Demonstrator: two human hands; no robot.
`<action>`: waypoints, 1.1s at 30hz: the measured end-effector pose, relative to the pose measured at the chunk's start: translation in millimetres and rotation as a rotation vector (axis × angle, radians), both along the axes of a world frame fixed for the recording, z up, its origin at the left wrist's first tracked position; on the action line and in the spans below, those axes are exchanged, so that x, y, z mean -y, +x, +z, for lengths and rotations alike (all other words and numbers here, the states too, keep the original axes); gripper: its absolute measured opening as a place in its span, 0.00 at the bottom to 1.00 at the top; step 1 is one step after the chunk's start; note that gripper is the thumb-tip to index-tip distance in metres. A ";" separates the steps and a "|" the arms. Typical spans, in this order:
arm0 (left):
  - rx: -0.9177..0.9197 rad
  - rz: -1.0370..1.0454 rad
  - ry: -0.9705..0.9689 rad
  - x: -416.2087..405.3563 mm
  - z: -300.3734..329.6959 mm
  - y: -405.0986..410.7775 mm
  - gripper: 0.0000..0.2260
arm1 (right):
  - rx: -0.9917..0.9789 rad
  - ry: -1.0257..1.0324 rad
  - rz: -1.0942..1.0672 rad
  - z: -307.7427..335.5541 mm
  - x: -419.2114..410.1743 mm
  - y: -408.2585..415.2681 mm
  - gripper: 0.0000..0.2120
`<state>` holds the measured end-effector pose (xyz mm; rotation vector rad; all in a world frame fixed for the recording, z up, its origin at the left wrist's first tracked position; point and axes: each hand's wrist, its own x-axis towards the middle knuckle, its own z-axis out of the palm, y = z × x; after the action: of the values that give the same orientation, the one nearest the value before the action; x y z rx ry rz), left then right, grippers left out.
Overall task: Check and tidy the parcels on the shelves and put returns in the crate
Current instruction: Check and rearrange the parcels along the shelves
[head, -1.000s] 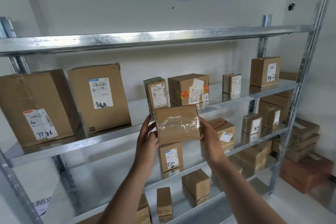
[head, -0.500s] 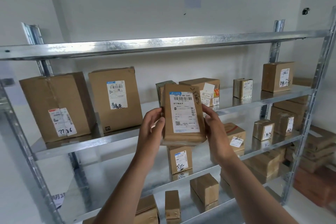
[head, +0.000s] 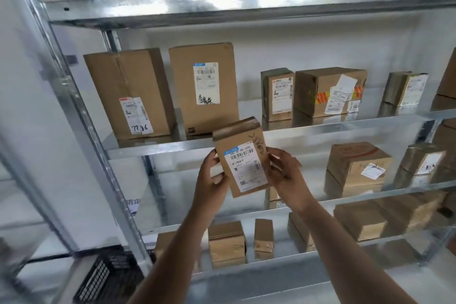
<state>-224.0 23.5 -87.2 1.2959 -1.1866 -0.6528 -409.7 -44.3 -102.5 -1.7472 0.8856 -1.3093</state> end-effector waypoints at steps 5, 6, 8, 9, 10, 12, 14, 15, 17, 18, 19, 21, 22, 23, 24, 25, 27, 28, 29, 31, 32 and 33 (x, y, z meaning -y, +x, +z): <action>-0.026 0.068 0.149 2.5 -49.9 62.7 0.25 | -0.070 0.122 0.084 -55.6 11.5 71.4 0.17; -0.045 0.078 0.182 4.5 -59.4 75.9 0.25 | -0.099 0.156 0.106 -65.3 16.3 84.1 0.21; -0.095 0.095 0.244 9.4 -74.4 99.4 0.25 | -0.182 0.192 0.140 -77.7 23.1 107.6 0.27; -0.105 0.103 0.269 14.2 -81.5 113.4 0.22 | -0.229 0.211 0.143 -86.8 29.9 121.8 0.29; -0.093 0.103 0.282 20.6 -88.7 126.5 0.19 | -0.267 0.234 0.152 -96.3 36.4 134.9 0.30; -0.036 0.088 0.315 34.5 -101.4 148.0 0.18 | -0.321 0.302 0.181 -110.0 46.2 155.9 0.28; -0.008 0.074 0.346 50.9 -118.2 172.4 0.12 | -0.382 0.351 0.188 -123.1 59.8 179.1 0.27; -0.007 0.064 0.359 61.1 -129.4 184.4 0.10 | -0.406 0.370 0.186 -129.7 67.1 189.3 0.27; -0.020 0.046 0.411 84.7 -152.2 210.6 0.13 | -0.435 0.397 0.189 -142.5 84.7 211.4 0.27; -0.023 0.033 0.433 96.1 -165.8 221.6 0.14 | -0.434 0.407 0.183 -148.3 93.0 220.1 0.26; -0.023 0.027 0.448 107.6 -179.9 232.6 0.16 | -0.437 0.421 0.179 -154.3 101.7 229.2 0.25; -0.074 0.017 0.463 125.4 -199.9 249.3 0.18 | -0.448 0.439 0.188 -167.3 118.2 246.6 0.23; -0.116 0.022 0.477 131.0 -203.1 254.5 0.17 | -0.450 0.448 0.189 -172.6 125.7 254.2 0.23; -0.161 0.029 0.495 135.1 -204.8 258.7 0.17 | -0.454 0.469 0.186 -178.3 133.3 261.0 0.24; -0.209 0.040 0.511 139.4 -207.8 263.0 0.18 | -0.456 0.490 0.182 -184.3 140.3 266.5 0.26; -0.239 0.040 0.522 142.7 -210.0 265.7 0.19 | -0.449 0.517 0.178 -188.0 144.7 271.1 0.27; -0.283 0.008 0.532 150.6 -222.6 271.2 0.21 | -0.434 0.550 0.172 -193.6 149.5 277.5 0.28; -0.293 -0.004 0.539 153.9 -225.2 272.5 0.21 | -0.440 0.552 0.177 -196.1 150.7 279.6 0.28; -0.292 -0.008 0.546 156.3 -226.1 272.9 0.22 | -0.440 0.558 0.186 -198.2 151.4 281.1 0.28; -0.271 -0.028 0.555 159.7 -227.8 272.1 0.25 | -0.432 0.577 0.199 -201.1 151.4 283.0 0.29; -0.250 -0.052 0.554 158.9 -226.4 271.5 0.26 | -0.440 0.577 0.202 -202.6 151.0 283.5 0.30; -0.227 -0.066 0.562 156.4 -224.3 271.1 0.28 | -0.455 0.568 0.199 -203.3 149.8 283.8 0.32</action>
<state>47.1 -132.9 -311.5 1.5949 -0.8888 -1.2078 -125.9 -194.1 -305.9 -1.6278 1.1609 -0.4593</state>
